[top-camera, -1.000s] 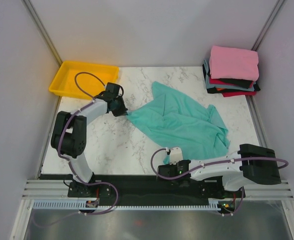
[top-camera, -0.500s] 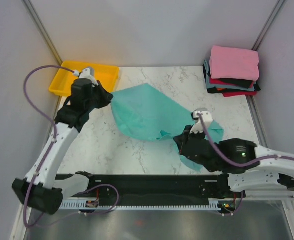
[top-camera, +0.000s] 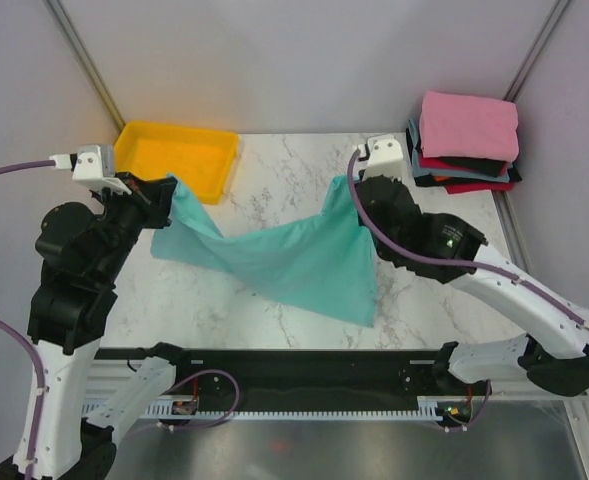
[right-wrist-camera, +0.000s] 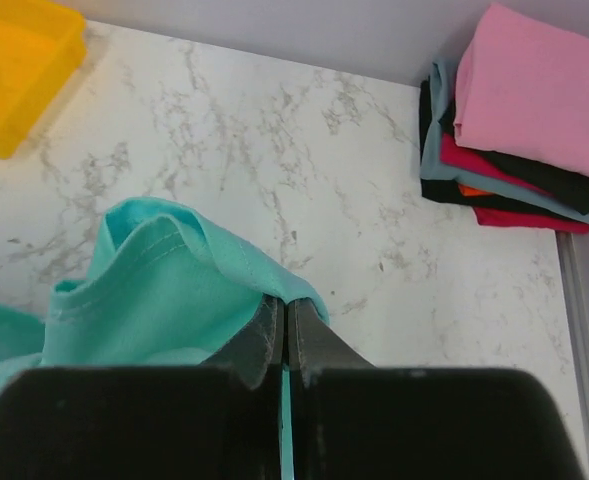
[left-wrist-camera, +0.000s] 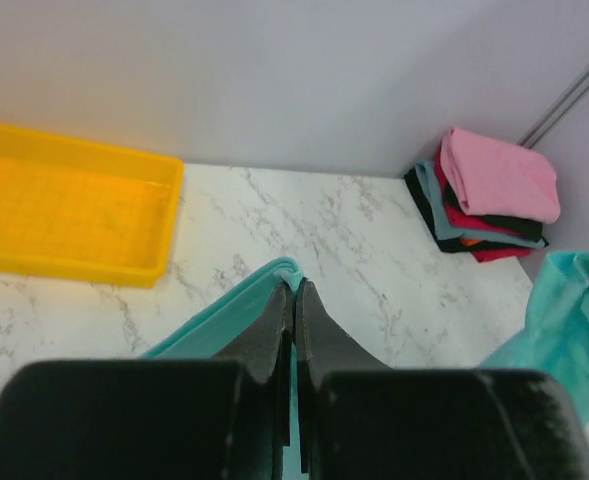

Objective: Fold and stack the t-shirts
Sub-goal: Flatten the tshirt out

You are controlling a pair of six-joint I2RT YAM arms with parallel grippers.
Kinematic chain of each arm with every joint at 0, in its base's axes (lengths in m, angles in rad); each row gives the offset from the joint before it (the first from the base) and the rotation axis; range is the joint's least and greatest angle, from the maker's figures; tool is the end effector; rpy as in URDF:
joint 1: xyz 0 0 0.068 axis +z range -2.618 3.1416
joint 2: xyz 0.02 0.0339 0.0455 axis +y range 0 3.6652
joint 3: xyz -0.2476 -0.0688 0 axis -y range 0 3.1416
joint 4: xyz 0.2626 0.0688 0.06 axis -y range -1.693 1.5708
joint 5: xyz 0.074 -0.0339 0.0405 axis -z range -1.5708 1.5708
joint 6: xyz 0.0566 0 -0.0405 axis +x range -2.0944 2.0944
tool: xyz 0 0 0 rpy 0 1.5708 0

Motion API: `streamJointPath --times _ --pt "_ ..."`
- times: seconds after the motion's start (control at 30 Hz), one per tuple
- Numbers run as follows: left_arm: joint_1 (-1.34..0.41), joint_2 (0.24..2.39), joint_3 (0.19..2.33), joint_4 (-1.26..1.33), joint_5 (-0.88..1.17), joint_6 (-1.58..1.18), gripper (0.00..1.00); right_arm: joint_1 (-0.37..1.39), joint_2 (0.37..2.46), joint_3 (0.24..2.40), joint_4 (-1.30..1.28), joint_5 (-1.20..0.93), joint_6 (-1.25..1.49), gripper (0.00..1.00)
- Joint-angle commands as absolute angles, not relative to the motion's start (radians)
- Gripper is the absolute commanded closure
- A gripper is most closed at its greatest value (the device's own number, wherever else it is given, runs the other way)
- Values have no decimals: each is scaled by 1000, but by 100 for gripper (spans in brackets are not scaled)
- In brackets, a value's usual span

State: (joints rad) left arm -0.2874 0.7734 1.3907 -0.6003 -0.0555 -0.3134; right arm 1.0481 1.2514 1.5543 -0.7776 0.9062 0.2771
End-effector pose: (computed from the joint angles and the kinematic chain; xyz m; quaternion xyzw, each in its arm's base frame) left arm 0.1474 -0.0403 0.4896 -0.0289 0.7005 -0.1923 0.6867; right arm 0.1743 0.2133 0.4344 -0.0772 0.7969 -0.0064 0.5992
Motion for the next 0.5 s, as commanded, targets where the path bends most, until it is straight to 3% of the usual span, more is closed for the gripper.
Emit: streamJointPath --times 0.0,0.23,0.3,0.47 --pt "-284 782 1437 -690 -86 -232 98 886 1137 1580 -632 718 172 100" --pt "-284 707 1545 -687 21 -143 98 882 876 1575 -523 589 12 100" --pt "-284 651 1531 -649 102 -115 98 884 780 1549 -479 435 -53 100" --pt "-284 603 1574 -592 124 -95 98 882 729 1583 -465 331 -95 100"
